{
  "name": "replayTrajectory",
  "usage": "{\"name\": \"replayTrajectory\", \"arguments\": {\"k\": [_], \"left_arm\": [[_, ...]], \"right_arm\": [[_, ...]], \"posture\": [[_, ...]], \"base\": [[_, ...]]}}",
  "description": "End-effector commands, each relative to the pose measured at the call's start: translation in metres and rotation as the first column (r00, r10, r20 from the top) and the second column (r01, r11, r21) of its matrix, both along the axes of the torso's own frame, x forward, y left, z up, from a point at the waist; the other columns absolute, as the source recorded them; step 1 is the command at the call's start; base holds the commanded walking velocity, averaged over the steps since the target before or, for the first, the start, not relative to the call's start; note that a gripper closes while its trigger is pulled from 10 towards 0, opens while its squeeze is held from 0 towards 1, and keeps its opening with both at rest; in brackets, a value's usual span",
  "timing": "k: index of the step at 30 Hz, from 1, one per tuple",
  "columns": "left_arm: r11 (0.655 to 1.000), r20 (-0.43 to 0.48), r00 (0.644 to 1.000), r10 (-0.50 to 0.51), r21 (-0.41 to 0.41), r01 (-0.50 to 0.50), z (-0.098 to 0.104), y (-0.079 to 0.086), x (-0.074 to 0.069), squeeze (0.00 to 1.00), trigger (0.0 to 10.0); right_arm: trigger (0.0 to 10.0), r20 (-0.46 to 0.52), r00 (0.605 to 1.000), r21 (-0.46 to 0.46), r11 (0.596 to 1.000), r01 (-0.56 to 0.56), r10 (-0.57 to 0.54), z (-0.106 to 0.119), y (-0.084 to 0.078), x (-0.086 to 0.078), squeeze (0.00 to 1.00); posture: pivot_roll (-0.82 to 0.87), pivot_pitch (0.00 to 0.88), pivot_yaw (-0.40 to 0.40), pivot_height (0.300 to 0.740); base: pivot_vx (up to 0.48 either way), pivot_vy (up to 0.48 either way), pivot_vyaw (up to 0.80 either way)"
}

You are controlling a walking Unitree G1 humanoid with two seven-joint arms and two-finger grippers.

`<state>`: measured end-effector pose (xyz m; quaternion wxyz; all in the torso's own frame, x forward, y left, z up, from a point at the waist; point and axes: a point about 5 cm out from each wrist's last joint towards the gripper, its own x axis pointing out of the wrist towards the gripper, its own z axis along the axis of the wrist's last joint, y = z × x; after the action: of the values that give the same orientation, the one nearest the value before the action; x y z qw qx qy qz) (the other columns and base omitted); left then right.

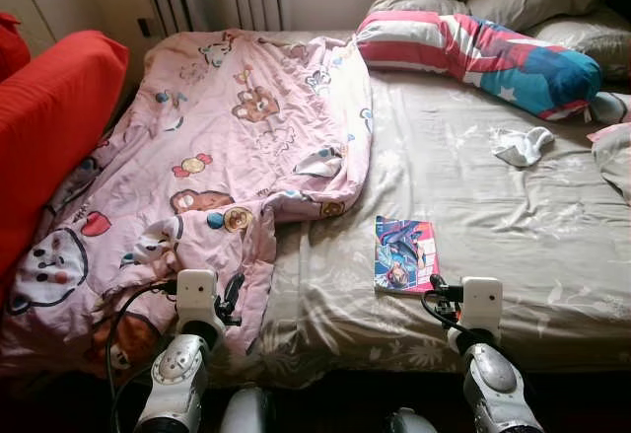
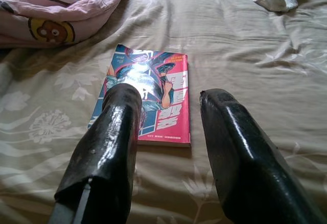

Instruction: Clean up the room

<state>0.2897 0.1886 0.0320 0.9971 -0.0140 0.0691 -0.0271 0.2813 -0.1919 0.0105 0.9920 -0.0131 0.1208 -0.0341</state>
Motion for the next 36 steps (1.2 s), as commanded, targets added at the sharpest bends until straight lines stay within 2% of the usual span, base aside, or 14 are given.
{"name": "replayTrajectory", "arguments": {"k": [1, 10, 14, 18, 36], "left_arm": [[1.000, -0.010, 1.000, 0.006, 0.000, -0.006, -0.0001, 0.0032, -0.0006, 0.00, 10.0], [1.000, -0.020, 1.000, -0.009, 0.004, 0.009, -0.0008, 0.0017, -0.0001, 0.00, 10.0], [1.000, -0.024, 1.000, -0.010, 0.007, 0.010, -0.0018, 0.0016, -0.0012, 0.00, 10.0], [1.000, -0.027, 1.000, -0.009, 0.010, 0.009, -0.0020, 0.0017, -0.0014, 0.00, 10.0], [0.999, -0.051, 0.998, -0.023, 0.034, 0.024, -0.0043, 0.0014, -0.0019, 0.00, 10.0]], "right_arm": [[10.0, -0.006, 1.000, 0.002, 1.000, -0.002, 0.002, -0.0014, 0.0026, -0.0002, 0.00], [10.0, 0.014, 1.000, 0.018, 1.000, 0.003, -0.004, 0.0013, 0.0035, 0.0024, 0.00], [10.0, -0.017, 1.000, 0.009, 1.000, -0.004, 0.005, -0.0005, 0.0053, 0.0041, 0.00], [10.0, -0.016, 1.000, 0.013, 1.000, -0.015, 0.015, -0.0011, 0.0073, 0.0038, 0.00], [10.0, -0.002, 1.000, 0.022, 1.000, -0.012, 0.012, 0.0002, 0.0091, 0.0050, 0.00]], "posture": [[-0.05, 0.129, 0.016, 0.648], [-0.04, 0.133, 0.017, 0.648], [-0.04, 0.134, 0.016, 0.648], [-0.04, 0.136, 0.015, 0.619], [-0.04, 0.139, 0.017, 0.619]], "base": [[0.000, 0.000, 0.00], [0.000, 0.000, 0.00], [0.000, 0.000, 0.00], [0.000, 0.000, 0.00], [0.000, 0.000, 0.00]]}}
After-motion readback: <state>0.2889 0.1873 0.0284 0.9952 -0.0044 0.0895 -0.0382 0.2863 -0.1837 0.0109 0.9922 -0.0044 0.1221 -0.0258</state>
